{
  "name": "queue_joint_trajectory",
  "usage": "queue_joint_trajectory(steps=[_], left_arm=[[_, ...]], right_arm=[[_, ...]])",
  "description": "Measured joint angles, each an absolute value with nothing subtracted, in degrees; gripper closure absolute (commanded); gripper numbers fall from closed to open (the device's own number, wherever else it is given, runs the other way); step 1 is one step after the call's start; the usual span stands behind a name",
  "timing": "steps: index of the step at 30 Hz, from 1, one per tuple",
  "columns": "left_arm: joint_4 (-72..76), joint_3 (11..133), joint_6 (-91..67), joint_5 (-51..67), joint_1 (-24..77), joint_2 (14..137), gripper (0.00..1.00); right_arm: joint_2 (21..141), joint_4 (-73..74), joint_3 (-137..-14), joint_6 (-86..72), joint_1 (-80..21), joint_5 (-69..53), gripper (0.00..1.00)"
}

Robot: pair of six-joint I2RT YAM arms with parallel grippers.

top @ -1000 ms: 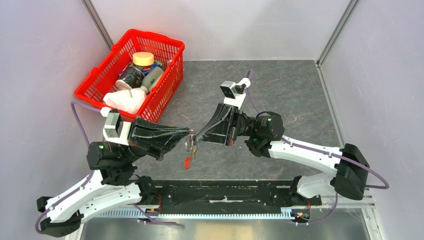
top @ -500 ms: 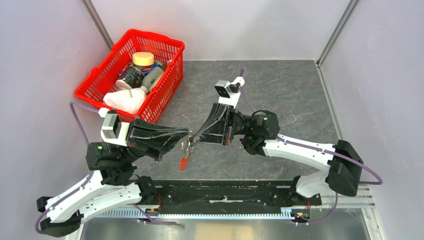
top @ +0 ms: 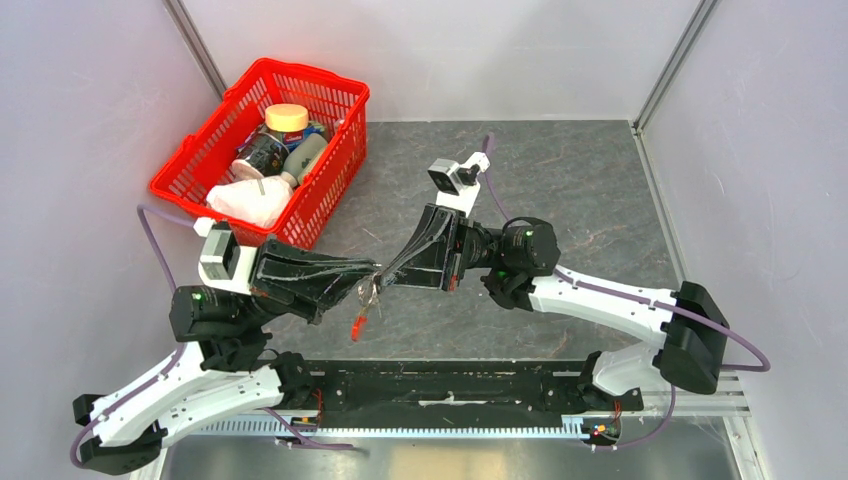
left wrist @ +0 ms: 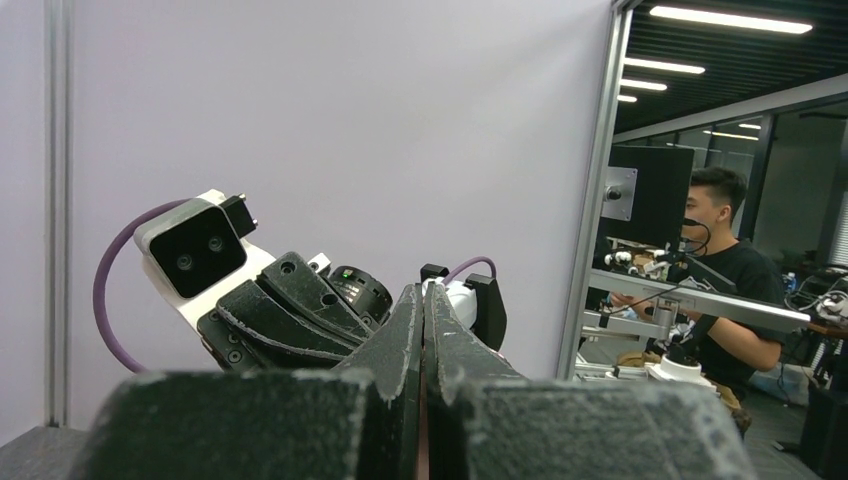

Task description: Put the keys on the keyring

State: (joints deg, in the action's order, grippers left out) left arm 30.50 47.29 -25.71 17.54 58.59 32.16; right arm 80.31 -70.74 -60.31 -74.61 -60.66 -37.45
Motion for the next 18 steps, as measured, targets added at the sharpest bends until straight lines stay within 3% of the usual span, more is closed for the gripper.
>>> queue_joint_trajectory(steps=[18], left_arm=[[30.59, 47.29, -26.3, 20.73, 58.59, 31.51, 0.98]], right_arm=[[73.03, -57.65, -60.84, -64.79, -60.75, -39.03, 1.0]])
